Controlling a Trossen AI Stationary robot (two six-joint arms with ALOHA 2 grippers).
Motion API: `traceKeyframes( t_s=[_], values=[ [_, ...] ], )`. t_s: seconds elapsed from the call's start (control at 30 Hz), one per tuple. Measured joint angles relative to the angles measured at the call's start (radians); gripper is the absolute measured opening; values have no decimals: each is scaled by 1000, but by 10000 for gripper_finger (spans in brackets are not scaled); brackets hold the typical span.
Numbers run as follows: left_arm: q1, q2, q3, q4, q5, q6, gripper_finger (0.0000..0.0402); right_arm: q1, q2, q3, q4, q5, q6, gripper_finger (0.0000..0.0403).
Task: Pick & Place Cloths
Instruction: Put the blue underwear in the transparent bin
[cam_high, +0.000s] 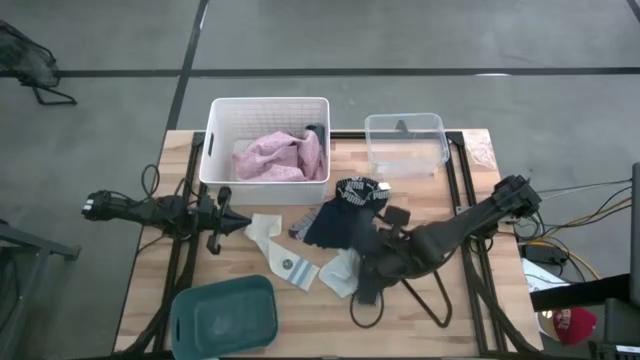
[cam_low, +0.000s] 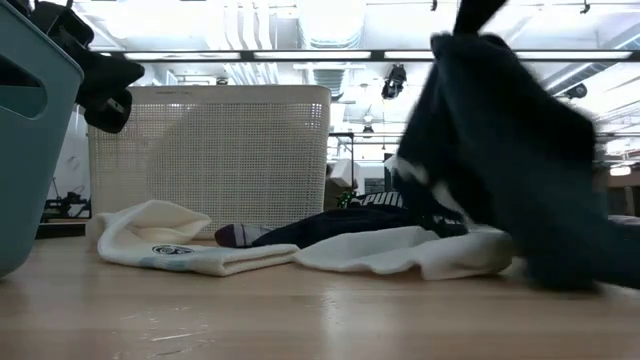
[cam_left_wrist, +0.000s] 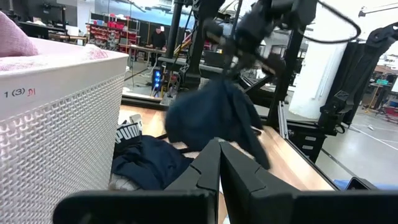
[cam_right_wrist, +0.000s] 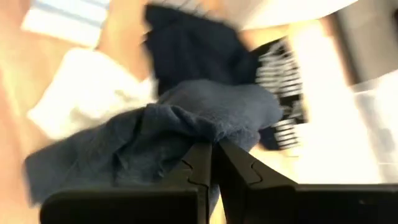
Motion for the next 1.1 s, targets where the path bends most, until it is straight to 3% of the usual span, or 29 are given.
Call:
traceKeyframes(
  t_s=[0.4,0.63,1.1],
  values=[
    [0,0,0,0,0,0,12,-68,-2,235,-259,337,-61,11],
    [0,0,0,0,0,0,12,-172,-8,318,-274,574,-122,10],
    [0,0,0,0,0,0,12,-553,-80,331,-275,656,-200,14]
  ],
)
